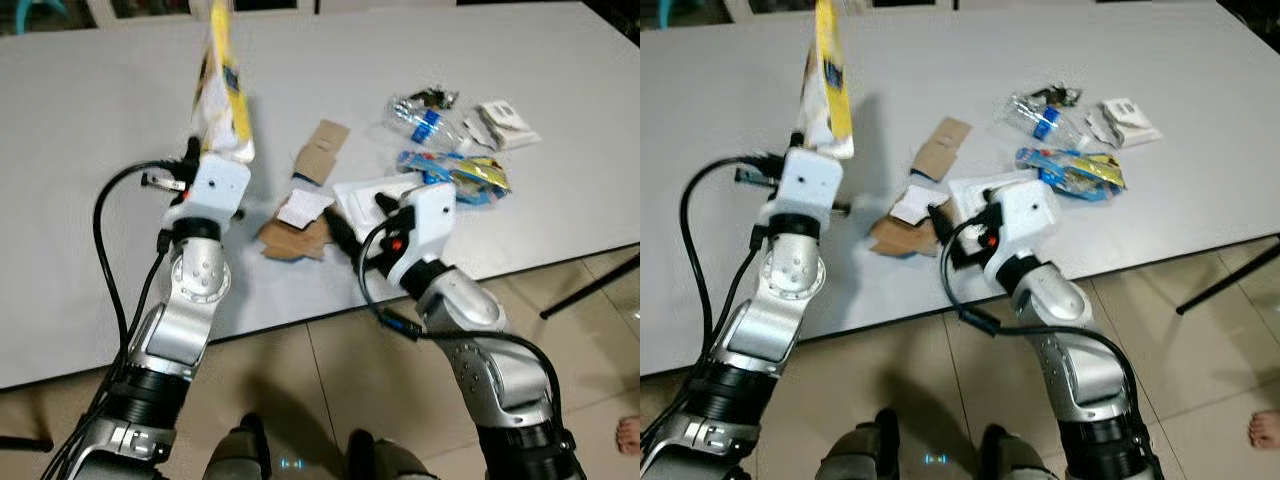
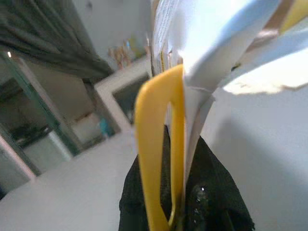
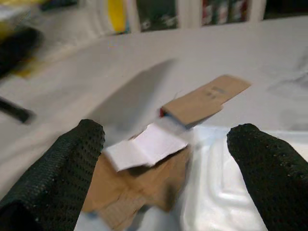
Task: Picking trash to rubbish bin
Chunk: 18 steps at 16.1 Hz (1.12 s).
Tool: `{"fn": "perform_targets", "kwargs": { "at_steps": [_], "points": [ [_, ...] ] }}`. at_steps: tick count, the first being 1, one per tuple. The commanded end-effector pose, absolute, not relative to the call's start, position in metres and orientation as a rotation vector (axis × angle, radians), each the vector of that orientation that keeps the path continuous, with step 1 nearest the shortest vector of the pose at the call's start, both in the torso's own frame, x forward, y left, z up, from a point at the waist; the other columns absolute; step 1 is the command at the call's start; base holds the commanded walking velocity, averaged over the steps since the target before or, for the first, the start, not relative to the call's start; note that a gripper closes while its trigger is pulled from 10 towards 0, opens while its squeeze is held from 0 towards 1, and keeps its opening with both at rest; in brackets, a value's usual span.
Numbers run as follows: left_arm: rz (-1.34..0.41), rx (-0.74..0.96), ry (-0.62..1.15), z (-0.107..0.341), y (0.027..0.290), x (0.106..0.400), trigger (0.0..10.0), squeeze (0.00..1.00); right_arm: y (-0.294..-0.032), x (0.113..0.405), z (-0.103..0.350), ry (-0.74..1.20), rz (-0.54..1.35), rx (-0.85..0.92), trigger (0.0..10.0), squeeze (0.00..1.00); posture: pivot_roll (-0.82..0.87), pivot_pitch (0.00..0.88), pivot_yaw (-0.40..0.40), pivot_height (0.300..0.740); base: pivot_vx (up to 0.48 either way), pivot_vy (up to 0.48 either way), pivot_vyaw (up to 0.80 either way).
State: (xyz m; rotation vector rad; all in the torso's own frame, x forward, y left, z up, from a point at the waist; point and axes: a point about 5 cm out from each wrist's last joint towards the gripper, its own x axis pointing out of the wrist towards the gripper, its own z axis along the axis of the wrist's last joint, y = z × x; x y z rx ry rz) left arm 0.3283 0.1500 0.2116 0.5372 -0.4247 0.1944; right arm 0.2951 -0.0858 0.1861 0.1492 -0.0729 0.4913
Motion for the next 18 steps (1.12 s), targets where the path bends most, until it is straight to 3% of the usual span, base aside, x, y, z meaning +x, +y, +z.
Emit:
{"fn": "perform_targets", "kwargs": {
  "at_steps": [1, 3, 6, 8, 18],
  "points": [
    [0.146, 0.503, -0.445, 0.206, 0.146, 0.319, 10.0, 0.0, -0.096, 0.3, 0.185, -0.081, 0.369, 0.166, 10.0, 0.0, -0.04, 0.134, -0.034, 0.74, 0.0, 0.0, 0.0],
    [0.156, 0.455, -0.384, 0.193, 0.149, 0.312, 10.0, 0.0, -0.099, 0.301, 0.186, -0.105, 0.321, 0.149, 10.0, 0.0, -0.04, 0.127, -0.033, 0.74, 0.0, 0.0, 0.0],
    [0.133, 0.515, -0.378, 0.187, 0.152, 0.298, 10.0, 0.0, -0.117, 0.306, 0.184, -0.115, 0.176, 0.153, 10.0, 0.0, -0.04, 0.105, -0.042, 0.74, 0.0, 0.0, 0.0],
    [0.124, 0.479, -0.374, 0.186, 0.153, 0.296, 10.0, 0.0, -0.123, 0.306, 0.181, -0.122, 0.154, 0.096, 10.0, 0.0, -0.03, 0.086, -0.044, 0.74, 0.0, 0.0, 0.0],
    [0.106, 0.406, -0.295, 0.173, 0.152, 0.296, 10.0, 0.0, -0.128, 0.306, 0.177, -0.131, 0.106, 0.131, 10.0, 0.0, -0.04, 0.052, -0.039, 0.74, 0.0, 0.0, 0.0]
  ]
}}
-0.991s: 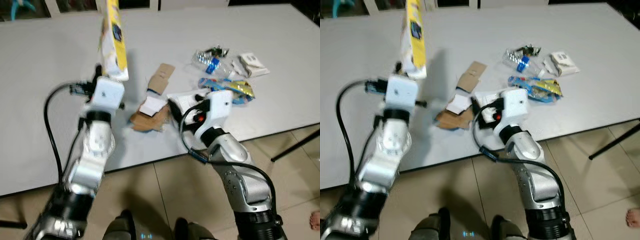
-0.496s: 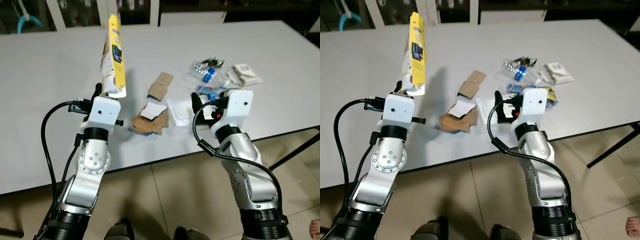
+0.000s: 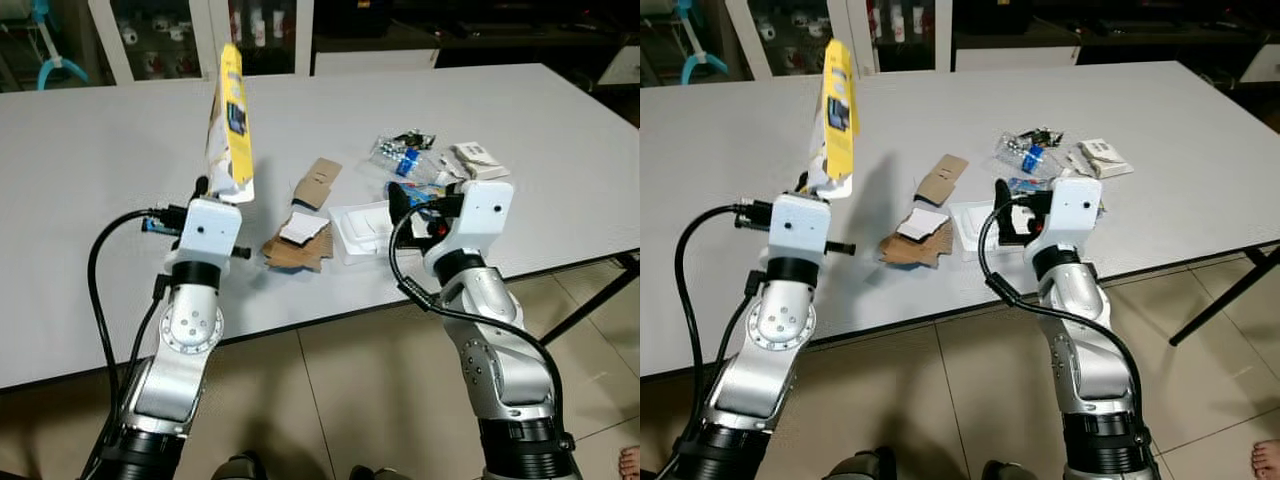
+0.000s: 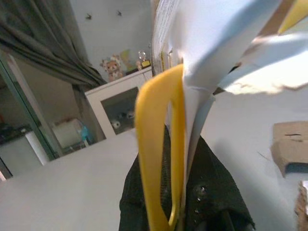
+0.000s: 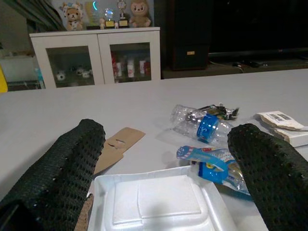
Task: Picking trash to rubbish bin
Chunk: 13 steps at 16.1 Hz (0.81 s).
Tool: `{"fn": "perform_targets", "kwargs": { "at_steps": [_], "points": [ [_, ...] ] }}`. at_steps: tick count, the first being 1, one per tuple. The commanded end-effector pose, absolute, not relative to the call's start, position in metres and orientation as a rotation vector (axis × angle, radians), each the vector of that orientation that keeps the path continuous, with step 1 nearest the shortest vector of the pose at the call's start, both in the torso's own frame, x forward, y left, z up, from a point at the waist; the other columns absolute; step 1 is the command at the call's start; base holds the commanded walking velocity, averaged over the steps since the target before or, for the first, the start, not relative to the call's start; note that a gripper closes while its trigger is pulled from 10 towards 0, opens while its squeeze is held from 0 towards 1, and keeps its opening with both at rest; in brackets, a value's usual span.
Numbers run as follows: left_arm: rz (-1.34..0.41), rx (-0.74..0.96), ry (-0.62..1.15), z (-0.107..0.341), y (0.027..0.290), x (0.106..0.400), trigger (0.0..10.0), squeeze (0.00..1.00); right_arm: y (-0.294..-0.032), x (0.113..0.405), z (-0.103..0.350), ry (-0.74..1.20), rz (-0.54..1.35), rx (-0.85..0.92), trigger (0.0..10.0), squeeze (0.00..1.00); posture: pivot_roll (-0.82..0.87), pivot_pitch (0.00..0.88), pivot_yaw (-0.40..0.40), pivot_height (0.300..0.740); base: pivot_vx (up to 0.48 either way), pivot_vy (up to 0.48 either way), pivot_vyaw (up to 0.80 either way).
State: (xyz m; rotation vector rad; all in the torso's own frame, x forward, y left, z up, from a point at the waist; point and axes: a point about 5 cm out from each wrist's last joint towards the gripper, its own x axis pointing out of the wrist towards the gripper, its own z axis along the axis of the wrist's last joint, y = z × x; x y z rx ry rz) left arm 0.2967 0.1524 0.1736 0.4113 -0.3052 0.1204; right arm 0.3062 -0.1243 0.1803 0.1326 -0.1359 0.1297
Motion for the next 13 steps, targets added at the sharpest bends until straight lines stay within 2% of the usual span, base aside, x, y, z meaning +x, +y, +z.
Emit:
{"fn": "perform_targets", "kwargs": {
  "at_steps": [1, 13],
  "points": [
    [0.118, 0.389, -0.284, 0.1705, 0.1544, 0.2972, 10.0, 0.0, -0.1285, 0.3056, 0.1762, -0.13, 0.103, 0.134, 10.0, 0.0, -0.04, 0.052, -0.039, 0.74, 0.0, 0.0, 0.0],
    [0.12, 0.395, -0.283, 0.1718, 0.1543, 0.2998, 10.0, 0.0, -0.1284, 0.3059, 0.1755, -0.128, 0.095, 0.146, 10.0, 0.0, -0.04, 0.072, -0.037, 0.74, 0.0, 0.0, 0.0]
  ]
}}
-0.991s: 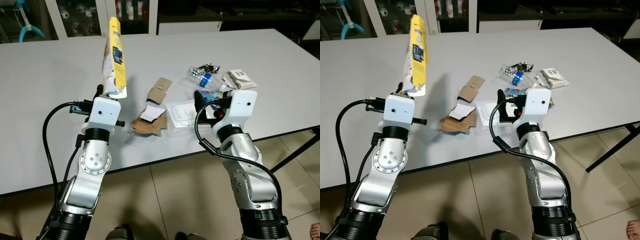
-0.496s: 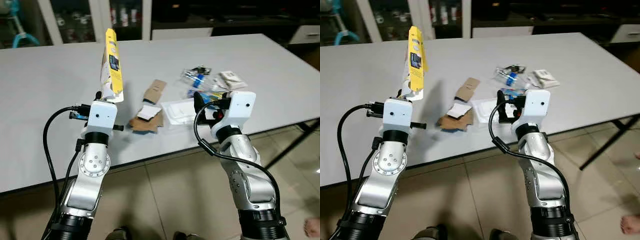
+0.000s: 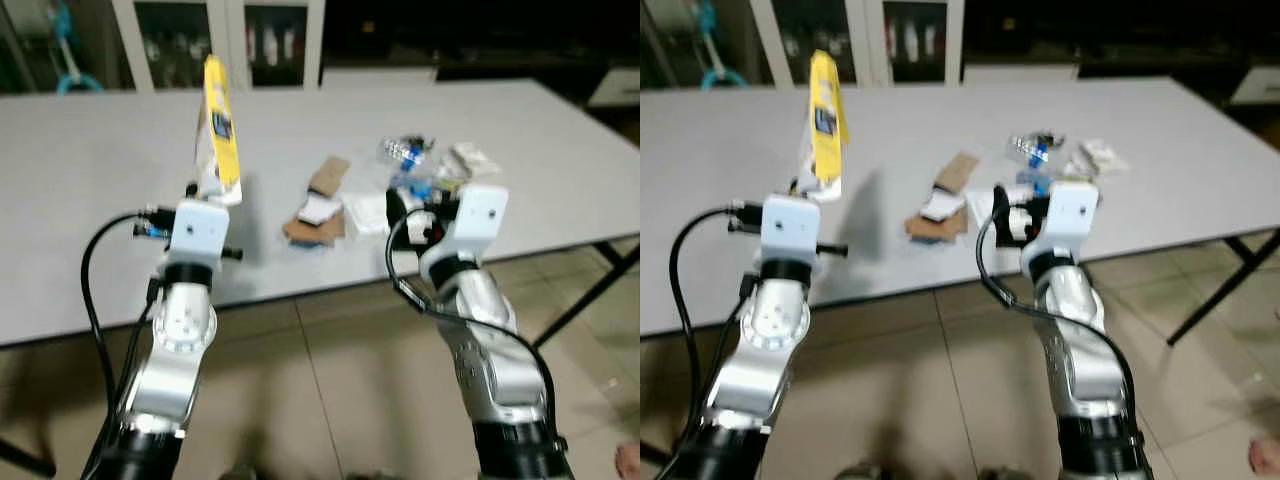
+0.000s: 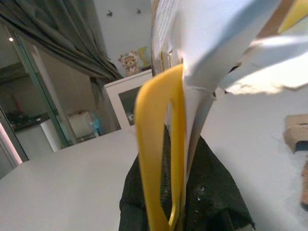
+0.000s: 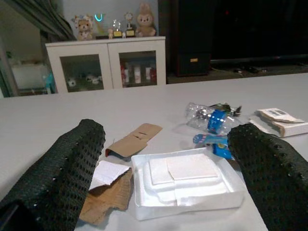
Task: Picking trash to rubbish bin
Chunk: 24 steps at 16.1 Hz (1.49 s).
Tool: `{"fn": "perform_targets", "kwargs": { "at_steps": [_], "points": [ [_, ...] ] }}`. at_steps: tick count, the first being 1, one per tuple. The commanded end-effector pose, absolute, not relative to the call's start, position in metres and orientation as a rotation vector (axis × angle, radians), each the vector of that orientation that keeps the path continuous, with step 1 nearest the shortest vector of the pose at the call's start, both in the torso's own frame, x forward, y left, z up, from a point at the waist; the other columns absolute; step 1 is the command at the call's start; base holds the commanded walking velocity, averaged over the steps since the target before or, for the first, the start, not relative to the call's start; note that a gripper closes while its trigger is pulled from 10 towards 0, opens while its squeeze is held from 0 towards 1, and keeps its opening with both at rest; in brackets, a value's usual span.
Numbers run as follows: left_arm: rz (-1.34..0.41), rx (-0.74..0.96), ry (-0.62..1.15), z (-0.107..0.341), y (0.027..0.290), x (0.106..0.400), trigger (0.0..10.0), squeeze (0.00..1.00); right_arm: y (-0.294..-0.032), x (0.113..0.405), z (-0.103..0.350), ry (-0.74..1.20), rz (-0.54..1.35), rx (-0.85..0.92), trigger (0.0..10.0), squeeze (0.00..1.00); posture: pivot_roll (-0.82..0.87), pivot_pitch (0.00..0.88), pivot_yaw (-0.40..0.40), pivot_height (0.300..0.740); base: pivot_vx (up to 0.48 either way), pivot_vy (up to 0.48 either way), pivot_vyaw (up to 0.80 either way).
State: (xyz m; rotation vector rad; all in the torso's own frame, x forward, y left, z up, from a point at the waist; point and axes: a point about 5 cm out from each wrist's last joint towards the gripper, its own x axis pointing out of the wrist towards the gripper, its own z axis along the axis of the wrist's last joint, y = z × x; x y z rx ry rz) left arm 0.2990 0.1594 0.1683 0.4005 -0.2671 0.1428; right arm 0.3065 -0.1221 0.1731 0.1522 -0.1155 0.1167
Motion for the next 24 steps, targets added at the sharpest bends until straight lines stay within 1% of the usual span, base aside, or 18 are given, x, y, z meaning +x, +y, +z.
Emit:
{"fn": "perform_targets", "kwargs": {
  "at_steps": [1, 12, 24],
  "points": [
    [0.112, 0.39, -0.284, 0.1722, 0.1531, 0.2998, 10.0, 0.0, -0.1292, 0.306, 0.1753, -0.128, 0.093, 0.147, 10.0, 0.0, -0.05, 0.073, -0.037, 0.74, 0.0, 0.0, 0.0],
    [0.132, 0.406, -0.274, 0.1756, 0.156, 0.3032, 10.0, 0.0, -0.1338, 0.3057, 0.1727, -0.112, 0.076, 0.154, 10.0, 0.0, -0.04, 0.121, -0.034, 0.74, 0.0, 0.0, 0.0],
    [0.129, 0.415, -0.275, 0.1765, 0.1562, 0.3039, 10.0, 0.0, -0.1324, 0.3064, 0.1713, -0.104, 0.08, 0.152, 10.0, 0.0, -0.04, 0.13, -0.031, 0.74, 0.0, 0.0, 0.0]
  ]
}}
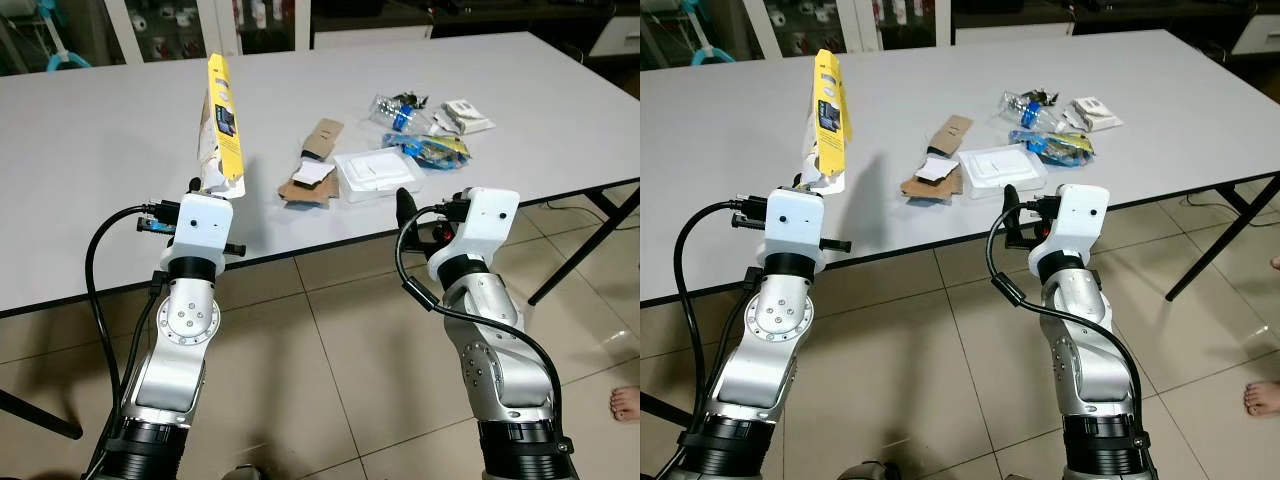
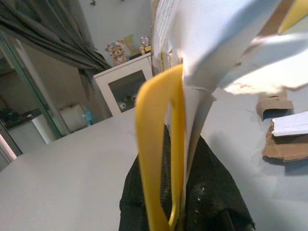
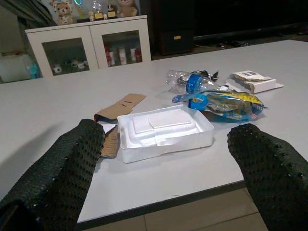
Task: Picking trash to rubbish bin
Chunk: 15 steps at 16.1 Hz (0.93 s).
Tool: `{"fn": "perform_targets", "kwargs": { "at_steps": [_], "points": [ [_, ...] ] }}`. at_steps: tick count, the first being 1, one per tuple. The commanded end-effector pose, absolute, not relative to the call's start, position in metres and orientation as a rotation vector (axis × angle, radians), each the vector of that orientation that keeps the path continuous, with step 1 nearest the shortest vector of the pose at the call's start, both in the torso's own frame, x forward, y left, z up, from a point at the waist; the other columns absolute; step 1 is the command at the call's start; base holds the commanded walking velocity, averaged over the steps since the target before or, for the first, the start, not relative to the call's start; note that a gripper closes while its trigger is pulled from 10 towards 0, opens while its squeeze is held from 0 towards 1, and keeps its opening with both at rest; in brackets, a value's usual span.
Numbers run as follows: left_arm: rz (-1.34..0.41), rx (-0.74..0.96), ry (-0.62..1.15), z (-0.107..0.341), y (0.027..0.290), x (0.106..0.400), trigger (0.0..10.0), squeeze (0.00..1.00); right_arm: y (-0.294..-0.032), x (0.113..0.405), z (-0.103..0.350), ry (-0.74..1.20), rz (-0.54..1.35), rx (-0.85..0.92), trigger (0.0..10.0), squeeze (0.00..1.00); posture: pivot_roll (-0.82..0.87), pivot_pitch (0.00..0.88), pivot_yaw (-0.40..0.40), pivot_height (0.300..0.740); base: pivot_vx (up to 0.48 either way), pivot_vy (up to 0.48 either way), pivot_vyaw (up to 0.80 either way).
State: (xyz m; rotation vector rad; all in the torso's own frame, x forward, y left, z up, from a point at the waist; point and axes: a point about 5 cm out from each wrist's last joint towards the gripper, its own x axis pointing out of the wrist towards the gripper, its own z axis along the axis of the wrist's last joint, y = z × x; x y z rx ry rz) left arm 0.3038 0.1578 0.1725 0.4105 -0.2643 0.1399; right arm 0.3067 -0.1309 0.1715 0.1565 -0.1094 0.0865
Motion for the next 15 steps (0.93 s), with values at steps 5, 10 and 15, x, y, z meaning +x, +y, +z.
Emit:
{"fn": "perform_targets", "kwargs": {
  "at_steps": [5, 10, 15],
  "points": [
    [0.135, 0.435, -0.28, 0.1785, 0.1573, 0.3046, 10.0, 0.0, -0.1281, 0.3064, 0.1727, -0.112, 0.104, 0.122, 10.0, 0.0, -0.04, 0.129, -0.032, 0.74, 0.0, 0.0, 0.32],
    [0.118, 0.466, -0.29, 0.1806, 0.1539, 0.3049, 10.0, 0.0, -0.1265, 0.3053, 0.1703, -0.103, 0.117, 0.122, 10.0, 0.0, -0.03, 0.132, -0.032, 0.74, 0.0, 0.0, 0.8],
    [0.109, 0.479, -0.296, 0.1823, 0.153, 0.3056, 10.0, 0.0, -0.1237, 0.3043, 0.1685, -0.096, 0.132, 0.13, 10.0, 0.0, -0.03, 0.128, -0.026, 0.74, 0.0, 0.0, 0.8]
  ]
}}
